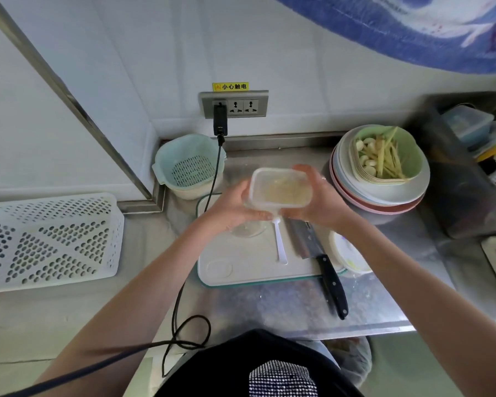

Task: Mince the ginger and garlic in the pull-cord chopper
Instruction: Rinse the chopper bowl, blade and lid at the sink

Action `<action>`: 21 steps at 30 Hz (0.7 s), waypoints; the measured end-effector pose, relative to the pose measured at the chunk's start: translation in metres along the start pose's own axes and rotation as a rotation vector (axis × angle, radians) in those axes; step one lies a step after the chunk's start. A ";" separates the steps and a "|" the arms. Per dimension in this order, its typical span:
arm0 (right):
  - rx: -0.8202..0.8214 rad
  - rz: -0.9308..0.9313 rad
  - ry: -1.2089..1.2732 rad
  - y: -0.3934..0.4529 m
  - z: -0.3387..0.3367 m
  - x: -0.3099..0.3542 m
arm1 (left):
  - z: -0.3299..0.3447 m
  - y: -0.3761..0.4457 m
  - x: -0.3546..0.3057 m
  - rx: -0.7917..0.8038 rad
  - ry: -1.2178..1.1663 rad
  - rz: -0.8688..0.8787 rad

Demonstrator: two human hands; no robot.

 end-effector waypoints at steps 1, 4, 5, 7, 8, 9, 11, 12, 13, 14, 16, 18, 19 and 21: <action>-0.032 0.037 -0.014 0.013 -0.003 -0.005 | -0.003 0.003 0.010 -0.034 0.072 -0.052; -0.107 0.178 0.000 0.051 -0.009 -0.026 | -0.013 0.003 0.036 -0.182 0.344 -0.082; -0.098 0.202 -0.056 0.062 -0.007 -0.032 | -0.014 0.002 0.041 -0.215 0.455 -0.062; -0.064 0.211 -0.149 0.082 0.002 -0.039 | -0.014 0.002 0.048 -0.260 0.646 -0.023; -0.053 0.213 -0.143 0.090 0.008 -0.042 | -0.015 0.002 0.048 -0.302 0.728 -0.007; -0.047 0.214 -0.115 0.097 0.015 -0.044 | -0.017 0.003 0.050 -0.350 0.789 -0.009; -0.049 0.207 -0.036 0.107 0.029 -0.048 | -0.021 0.001 0.054 -0.396 0.783 -0.100; -0.047 0.205 -0.003 0.110 0.036 -0.049 | -0.022 0.000 0.059 -0.378 0.725 -0.172; -0.032 0.212 0.009 0.114 0.043 -0.051 | -0.023 -0.002 0.064 -0.347 0.665 -0.227; -0.001 0.225 0.001 0.118 0.050 -0.053 | -0.023 -0.003 0.068 -0.313 0.612 -0.262; 0.098 0.239 -0.082 0.127 0.059 -0.056 | -0.022 -0.004 0.074 -0.268 0.466 -0.321; 0.173 0.204 -0.223 0.132 0.055 -0.054 | -0.022 -0.006 0.082 -0.283 0.181 -0.438; 0.181 0.181 -0.245 0.130 0.048 -0.050 | -0.020 -0.006 0.085 -0.289 0.015 -0.503; 0.083 0.165 -0.135 0.120 0.026 -0.049 | -0.015 -0.006 0.090 -0.271 -0.243 -0.572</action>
Point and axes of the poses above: each hand's wrist, its own y-axis towards the middle knuckle, its own z-axis out of the palm, x = y × z, the point moved 5 cm from there along y, towards the middle knuckle, and after that the axes turned 3 degrees about x, right-handed, at the moved point
